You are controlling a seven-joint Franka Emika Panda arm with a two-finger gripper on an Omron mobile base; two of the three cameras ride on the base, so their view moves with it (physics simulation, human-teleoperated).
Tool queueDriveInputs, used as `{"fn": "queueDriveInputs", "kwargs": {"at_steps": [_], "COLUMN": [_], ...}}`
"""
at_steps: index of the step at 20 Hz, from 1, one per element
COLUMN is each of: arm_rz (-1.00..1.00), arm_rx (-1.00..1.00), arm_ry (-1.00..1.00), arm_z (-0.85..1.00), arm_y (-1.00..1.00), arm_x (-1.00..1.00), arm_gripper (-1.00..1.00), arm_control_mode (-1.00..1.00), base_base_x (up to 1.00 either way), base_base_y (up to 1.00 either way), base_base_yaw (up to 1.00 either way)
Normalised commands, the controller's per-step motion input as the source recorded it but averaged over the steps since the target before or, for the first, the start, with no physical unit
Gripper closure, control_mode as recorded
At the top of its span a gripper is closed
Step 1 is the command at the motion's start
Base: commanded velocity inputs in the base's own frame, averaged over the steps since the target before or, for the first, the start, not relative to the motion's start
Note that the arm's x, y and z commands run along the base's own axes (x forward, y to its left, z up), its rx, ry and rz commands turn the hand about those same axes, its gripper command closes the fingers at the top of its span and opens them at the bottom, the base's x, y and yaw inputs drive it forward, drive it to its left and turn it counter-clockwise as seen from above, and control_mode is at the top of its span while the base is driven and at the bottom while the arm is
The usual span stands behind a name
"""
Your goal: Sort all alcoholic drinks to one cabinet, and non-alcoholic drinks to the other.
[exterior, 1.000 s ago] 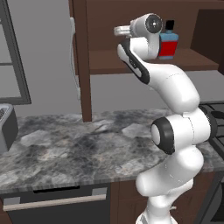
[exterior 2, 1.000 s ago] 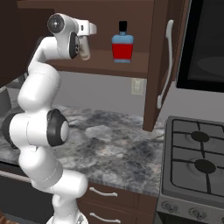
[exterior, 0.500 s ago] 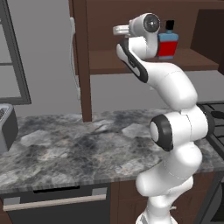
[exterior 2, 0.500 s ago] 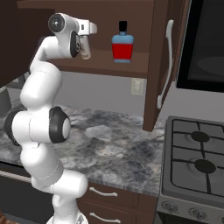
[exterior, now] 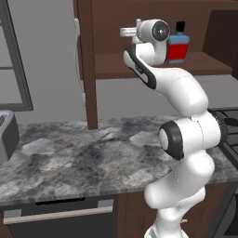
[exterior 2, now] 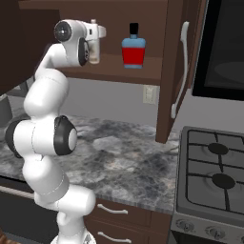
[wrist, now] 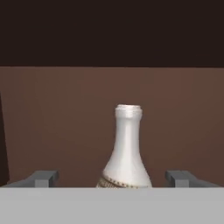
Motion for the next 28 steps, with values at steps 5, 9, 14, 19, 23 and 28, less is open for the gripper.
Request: {"fn": "queueDriveInputs", "kwargs": {"at_steps": [5, 9, 14, 19, 23, 28], "arm_rz": [0.0, 0.0, 0.0, 0.0, 0.0, 0.0], "arm_rx": [0.0, 0.0, 0.0, 0.0, 0.0, 0.0], "arm_ry": [-0.12, -0.02, 0.0, 0.03, 0.08, 0.03], "arm_z": [-0.01, 0.01, 0.11, 0.33, 0.22, 0.01], "arm_y": [0.03, 0.06, 0.08, 0.02, 0.0, 0.0], "arm_x": [0.01, -0.08, -0.35, -0.43, -0.48, -0.55], "arm_gripper": [-1.0, -1.0, -1.0, -1.0, -1.0, -1.0], "arm_control_mode": [-1.0, -1.0, -1.0, -1.0, -1.0, -1.0], "base_base_x": [0.0, 0.0, 0.0, 0.0, 0.0, 0.0], "base_base_y": [0.0, 0.0, 0.0, 0.0, 0.0, 0.0], "base_base_yaw": [0.0, 0.0, 0.0, 0.0, 0.0, 0.0]}}
